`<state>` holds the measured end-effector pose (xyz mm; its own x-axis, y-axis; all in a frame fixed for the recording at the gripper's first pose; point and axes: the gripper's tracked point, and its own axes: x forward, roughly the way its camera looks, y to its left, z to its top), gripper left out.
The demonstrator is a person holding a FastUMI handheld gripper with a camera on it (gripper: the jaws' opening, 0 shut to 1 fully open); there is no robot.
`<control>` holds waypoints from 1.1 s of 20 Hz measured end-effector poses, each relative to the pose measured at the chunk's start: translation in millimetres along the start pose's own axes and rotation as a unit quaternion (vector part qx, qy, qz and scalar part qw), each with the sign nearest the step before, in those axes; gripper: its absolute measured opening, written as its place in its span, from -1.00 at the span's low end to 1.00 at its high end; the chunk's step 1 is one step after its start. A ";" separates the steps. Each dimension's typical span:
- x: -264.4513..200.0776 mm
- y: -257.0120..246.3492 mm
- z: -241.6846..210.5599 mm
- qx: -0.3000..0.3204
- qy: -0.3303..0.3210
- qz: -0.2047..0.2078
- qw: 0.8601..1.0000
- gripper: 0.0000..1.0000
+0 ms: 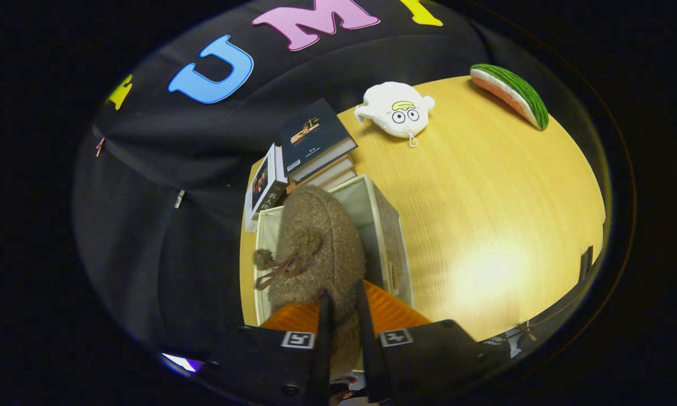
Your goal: Open the storage box then place both shoes into the box .Put the left shoe in first, then the right shoe, with the right side of both shoes facing outward in a uniform manner.
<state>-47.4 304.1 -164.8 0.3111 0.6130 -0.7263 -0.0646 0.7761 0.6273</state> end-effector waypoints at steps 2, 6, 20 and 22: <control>-7.5 14.2 13.7 -0.006 -0.027 0.022 0.999 0.53; -36.9 17.0 35.8 -0.045 -0.074 0.026 0.996 0.97; -151.8 -29.3 142.6 -0.117 -0.260 0.002 0.959 0.97; -167.5 -43.0 158.3 -0.146 -0.288 -0.012 0.946 0.97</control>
<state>53.4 144.6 -25.6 0.7762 0.4772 -0.4120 -0.2847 0.8484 0.4463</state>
